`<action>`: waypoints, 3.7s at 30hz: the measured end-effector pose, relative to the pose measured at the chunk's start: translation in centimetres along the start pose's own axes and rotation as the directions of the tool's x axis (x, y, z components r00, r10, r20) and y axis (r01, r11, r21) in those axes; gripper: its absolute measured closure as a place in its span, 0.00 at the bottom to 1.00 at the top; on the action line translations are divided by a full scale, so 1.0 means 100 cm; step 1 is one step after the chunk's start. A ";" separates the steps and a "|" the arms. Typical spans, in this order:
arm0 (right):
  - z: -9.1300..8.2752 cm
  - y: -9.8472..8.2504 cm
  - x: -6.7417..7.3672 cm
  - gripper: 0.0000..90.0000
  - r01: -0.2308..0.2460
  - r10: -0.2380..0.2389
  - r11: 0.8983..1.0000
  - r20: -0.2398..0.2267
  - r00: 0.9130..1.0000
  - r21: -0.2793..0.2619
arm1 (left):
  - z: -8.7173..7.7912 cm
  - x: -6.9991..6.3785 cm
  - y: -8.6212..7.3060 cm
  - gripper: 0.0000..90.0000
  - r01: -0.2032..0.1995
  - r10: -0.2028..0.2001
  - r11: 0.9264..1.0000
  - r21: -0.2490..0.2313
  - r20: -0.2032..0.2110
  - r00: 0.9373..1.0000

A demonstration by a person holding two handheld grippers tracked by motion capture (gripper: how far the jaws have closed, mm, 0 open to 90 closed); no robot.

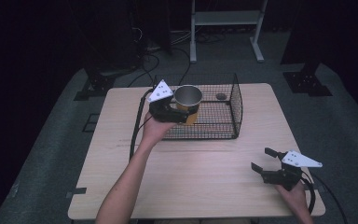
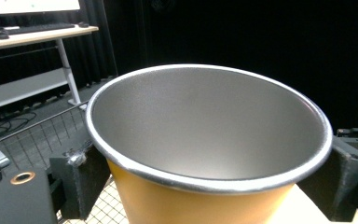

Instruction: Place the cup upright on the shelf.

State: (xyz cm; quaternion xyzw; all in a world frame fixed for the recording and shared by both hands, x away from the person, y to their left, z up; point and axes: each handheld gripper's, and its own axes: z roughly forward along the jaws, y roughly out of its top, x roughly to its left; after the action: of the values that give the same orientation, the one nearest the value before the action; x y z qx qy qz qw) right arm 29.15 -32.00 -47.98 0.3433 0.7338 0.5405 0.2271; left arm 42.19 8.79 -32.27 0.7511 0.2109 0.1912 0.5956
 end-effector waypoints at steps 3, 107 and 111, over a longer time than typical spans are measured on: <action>0.000 0.000 0.000 0.15 -0.002 0.002 1.000 0.000 1.000 0.000 | 0.007 0.003 0.001 0.15 -0.003 0.003 1.000 0.015 0.001 1.000; -0.001 -0.001 -0.001 0.15 -0.004 0.004 1.000 -0.033 0.999 -0.022 | 0.126 0.068 -0.057 0.12 0.038 -0.075 0.926 0.377 0.086 0.993; -0.002 -0.001 -0.001 0.14 -0.006 0.005 1.000 -0.033 0.999 -0.022 | 0.127 0.069 -0.057 0.12 0.029 -0.066 0.924 0.381 0.084 0.994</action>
State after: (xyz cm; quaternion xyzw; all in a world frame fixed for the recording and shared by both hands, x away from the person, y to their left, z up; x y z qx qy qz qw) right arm 29.07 -32.16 -48.01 0.3337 0.7304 0.5549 0.2175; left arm 54.30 3.33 -40.30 0.8550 0.2336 0.0962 0.4529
